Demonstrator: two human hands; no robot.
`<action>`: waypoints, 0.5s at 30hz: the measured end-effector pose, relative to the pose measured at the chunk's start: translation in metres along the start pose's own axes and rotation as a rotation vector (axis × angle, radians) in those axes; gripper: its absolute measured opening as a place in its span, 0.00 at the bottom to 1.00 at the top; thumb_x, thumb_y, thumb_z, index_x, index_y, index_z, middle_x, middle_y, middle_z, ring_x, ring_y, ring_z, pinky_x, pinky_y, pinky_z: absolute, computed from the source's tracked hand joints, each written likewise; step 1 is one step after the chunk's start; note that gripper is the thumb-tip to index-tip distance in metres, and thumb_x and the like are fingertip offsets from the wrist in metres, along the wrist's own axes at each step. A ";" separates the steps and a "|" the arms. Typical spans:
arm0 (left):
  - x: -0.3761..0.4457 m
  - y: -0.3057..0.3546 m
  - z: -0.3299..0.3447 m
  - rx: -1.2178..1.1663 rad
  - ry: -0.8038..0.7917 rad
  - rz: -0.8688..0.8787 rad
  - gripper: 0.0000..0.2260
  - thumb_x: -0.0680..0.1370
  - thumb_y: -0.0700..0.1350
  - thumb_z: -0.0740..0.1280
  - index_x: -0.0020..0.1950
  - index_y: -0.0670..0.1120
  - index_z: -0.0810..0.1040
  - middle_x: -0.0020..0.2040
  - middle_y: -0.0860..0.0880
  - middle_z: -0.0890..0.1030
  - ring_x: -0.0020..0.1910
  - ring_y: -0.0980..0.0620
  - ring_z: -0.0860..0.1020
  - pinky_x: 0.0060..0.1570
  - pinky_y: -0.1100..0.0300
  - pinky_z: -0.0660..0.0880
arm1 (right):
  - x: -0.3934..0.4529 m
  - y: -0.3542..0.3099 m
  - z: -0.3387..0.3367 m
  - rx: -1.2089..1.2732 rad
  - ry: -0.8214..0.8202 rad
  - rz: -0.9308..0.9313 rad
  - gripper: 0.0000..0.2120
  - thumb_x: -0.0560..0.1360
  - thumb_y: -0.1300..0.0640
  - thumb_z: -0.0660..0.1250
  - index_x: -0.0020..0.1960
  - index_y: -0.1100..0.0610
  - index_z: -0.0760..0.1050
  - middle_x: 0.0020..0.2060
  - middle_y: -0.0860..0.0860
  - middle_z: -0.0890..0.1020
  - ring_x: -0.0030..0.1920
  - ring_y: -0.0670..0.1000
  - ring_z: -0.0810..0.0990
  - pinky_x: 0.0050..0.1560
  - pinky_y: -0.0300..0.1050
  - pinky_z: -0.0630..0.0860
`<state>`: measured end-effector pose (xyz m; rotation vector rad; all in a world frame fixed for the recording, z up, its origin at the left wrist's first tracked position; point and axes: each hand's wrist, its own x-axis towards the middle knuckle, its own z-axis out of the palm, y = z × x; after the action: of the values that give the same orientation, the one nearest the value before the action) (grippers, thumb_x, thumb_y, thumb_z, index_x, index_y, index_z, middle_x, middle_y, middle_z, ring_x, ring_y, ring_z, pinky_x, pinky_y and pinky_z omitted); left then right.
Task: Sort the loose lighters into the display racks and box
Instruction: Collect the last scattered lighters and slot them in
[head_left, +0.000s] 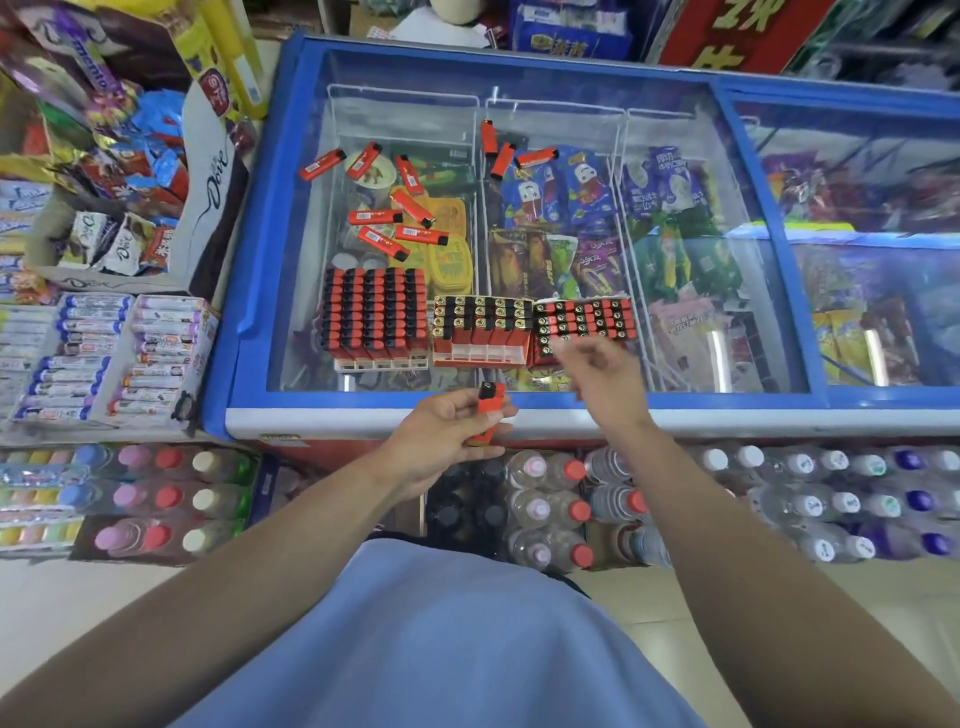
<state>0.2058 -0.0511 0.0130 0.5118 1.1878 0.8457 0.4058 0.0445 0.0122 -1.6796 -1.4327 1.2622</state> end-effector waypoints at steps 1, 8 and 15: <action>0.005 0.001 0.005 0.023 -0.004 -0.003 0.09 0.82 0.38 0.67 0.61 0.45 0.81 0.58 0.47 0.86 0.58 0.49 0.84 0.55 0.54 0.83 | -0.009 -0.006 -0.001 -0.032 -0.172 -0.030 0.10 0.75 0.46 0.74 0.50 0.52 0.82 0.34 0.41 0.83 0.35 0.43 0.79 0.39 0.43 0.77; 0.049 0.005 0.058 0.227 -0.003 -0.033 0.18 0.80 0.42 0.71 0.70 0.45 0.74 0.66 0.47 0.79 0.63 0.49 0.79 0.59 0.49 0.81 | -0.003 0.014 -0.035 -0.219 -0.169 -0.083 0.04 0.75 0.51 0.75 0.47 0.48 0.81 0.36 0.47 0.83 0.35 0.48 0.81 0.44 0.56 0.81; 0.081 0.013 0.085 0.147 0.073 -0.152 0.35 0.82 0.36 0.67 0.83 0.45 0.51 0.82 0.49 0.61 0.78 0.46 0.64 0.72 0.48 0.70 | 0.032 0.030 -0.079 -0.595 0.036 -0.202 0.08 0.83 0.51 0.65 0.59 0.53 0.74 0.42 0.48 0.84 0.41 0.53 0.83 0.41 0.49 0.79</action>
<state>0.2932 0.0280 0.0019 0.5060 1.3453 0.6554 0.4891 0.0786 0.0059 -1.8395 -2.0317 0.7263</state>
